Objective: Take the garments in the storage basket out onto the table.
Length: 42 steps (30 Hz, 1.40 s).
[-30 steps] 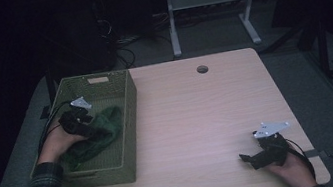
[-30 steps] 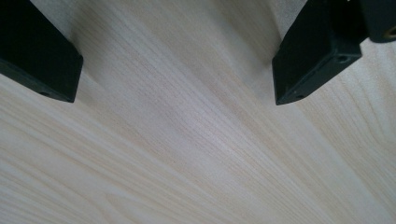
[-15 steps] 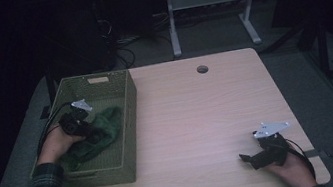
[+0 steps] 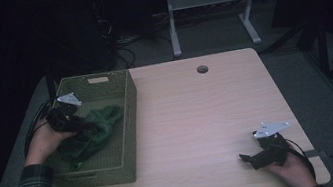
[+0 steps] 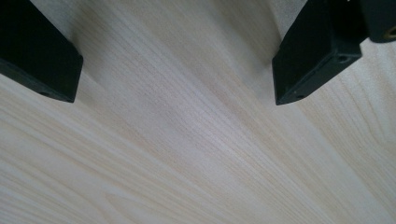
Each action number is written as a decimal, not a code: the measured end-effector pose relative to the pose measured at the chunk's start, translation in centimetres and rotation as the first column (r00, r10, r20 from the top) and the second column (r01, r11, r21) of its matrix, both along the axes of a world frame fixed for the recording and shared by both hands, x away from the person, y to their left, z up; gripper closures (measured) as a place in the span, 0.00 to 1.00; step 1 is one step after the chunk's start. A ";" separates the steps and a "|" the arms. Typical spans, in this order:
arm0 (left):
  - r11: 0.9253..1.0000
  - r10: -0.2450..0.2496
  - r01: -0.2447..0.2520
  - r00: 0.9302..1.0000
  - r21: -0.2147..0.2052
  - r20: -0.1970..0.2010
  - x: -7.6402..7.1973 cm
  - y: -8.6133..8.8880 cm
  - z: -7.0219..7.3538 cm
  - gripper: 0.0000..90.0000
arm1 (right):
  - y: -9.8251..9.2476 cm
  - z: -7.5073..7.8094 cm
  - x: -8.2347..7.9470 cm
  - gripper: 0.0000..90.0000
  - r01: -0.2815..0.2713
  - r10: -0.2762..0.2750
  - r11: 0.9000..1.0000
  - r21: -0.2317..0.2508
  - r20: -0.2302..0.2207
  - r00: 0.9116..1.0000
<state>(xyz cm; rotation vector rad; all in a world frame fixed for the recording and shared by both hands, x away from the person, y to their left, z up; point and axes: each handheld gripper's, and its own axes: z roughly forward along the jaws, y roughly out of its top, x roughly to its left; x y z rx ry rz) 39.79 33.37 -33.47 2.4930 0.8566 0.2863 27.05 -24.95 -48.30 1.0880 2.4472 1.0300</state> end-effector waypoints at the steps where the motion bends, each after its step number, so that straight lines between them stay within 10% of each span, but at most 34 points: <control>1: 1.000 -0.002 0.002 1.000 -0.003 0.007 -0.1 0.0 0.4 0.85 | 0.0 0.0 0.0 0.02 -0.001 0.001 1.000 0.000 0.000 1.000; 23: 0.994 -0.050 0.063 0.988 -0.087 0.145 -1.4 -0.1 7.9 0.87 | 0.0 0.0 0.0 0.02 -0.001 0.001 1.000 0.000 0.001 1.000; 42: 0.963 -0.166 0.206 0.962 -0.174 0.218 -2.4 -3.4 13.3 0.87 | 0.0 0.0 0.0 0.02 0.000 0.000 1.000 0.000 0.000 1.000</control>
